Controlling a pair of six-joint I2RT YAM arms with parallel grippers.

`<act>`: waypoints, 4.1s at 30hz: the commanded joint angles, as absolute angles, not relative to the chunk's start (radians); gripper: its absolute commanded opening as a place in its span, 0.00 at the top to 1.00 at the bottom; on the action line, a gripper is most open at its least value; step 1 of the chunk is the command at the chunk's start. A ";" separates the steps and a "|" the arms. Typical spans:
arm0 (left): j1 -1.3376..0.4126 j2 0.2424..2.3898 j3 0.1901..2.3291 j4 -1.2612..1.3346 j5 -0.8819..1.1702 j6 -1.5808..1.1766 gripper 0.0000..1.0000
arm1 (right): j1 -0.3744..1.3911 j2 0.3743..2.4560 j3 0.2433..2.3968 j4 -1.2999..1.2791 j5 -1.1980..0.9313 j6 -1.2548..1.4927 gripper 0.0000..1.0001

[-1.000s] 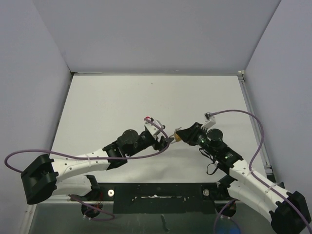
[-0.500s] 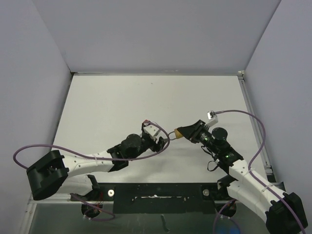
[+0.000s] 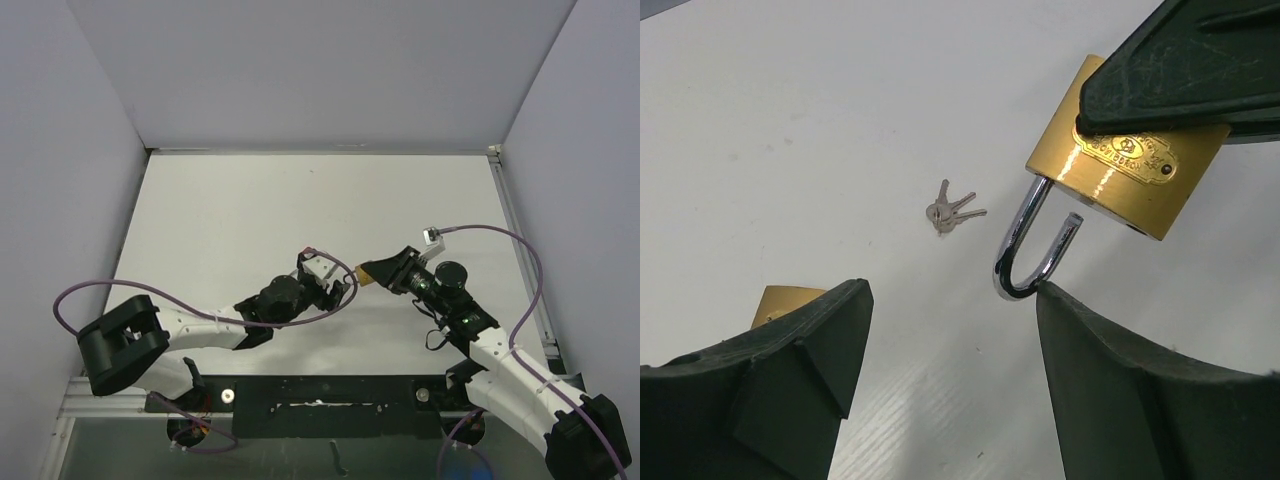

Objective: Unlock with the key

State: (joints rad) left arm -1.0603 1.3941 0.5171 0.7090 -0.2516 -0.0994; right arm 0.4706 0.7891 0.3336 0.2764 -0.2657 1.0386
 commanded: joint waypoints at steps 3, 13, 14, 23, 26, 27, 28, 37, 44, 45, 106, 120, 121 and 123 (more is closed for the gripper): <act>-1.058 1.434 0.567 0.844 -0.334 -0.086 0.34 | 0.466 0.765 0.359 0.402 -0.305 1.070 1.00; -1.061 1.481 0.537 1.014 -0.540 0.003 0.34 | 0.465 0.755 0.349 0.405 -0.311 1.083 1.00; -1.062 1.485 0.529 1.050 -0.549 0.014 0.35 | 0.465 0.755 0.348 0.405 -0.309 1.084 1.00; -1.136 1.553 0.485 1.223 -0.669 0.153 0.34 | 0.460 0.776 0.363 0.412 -0.248 1.099 1.00; -1.151 1.519 0.445 1.209 -0.704 0.121 0.34 | 0.438 0.821 0.382 0.433 -0.241 1.084 1.00; -1.151 1.496 0.424 1.200 -0.711 0.101 0.34 | 0.426 0.841 0.389 0.454 -0.250 1.083 1.00; -1.151 1.466 0.392 1.187 -0.722 0.079 0.34 | 0.414 0.867 0.394 0.477 -0.258 1.082 1.00; -1.164 1.019 0.207 0.965 -0.788 -0.055 0.34 | 0.320 1.221 0.454 0.803 -0.334 1.015 1.00; -1.190 0.762 0.174 0.758 -0.805 -0.077 0.34 | 0.297 1.570 0.635 1.032 -0.404 0.973 1.00; -1.191 0.742 0.169 0.746 -0.806 -0.081 0.34 | 0.295 1.618 0.668 1.048 -0.409 0.971 1.00; -1.205 0.772 0.178 0.762 -0.779 -0.106 0.37 | 0.447 1.568 0.885 0.003 0.132 0.585 0.04; -1.205 0.801 0.166 0.768 -0.765 -0.140 0.37 | 0.558 1.563 0.894 -0.203 0.192 0.744 0.48; -1.205 0.802 0.164 0.767 -0.765 -0.141 0.37 | 0.562 1.566 0.898 -0.206 0.189 0.744 0.49; -1.206 0.800 0.162 0.768 -0.767 -0.145 0.37 | 0.572 1.578 0.904 -0.208 0.186 0.750 0.50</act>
State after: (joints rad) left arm -1.2034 0.8009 0.1413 0.6971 -0.7761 -0.1265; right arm 0.5518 1.5761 0.8829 -0.2005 0.1741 0.7322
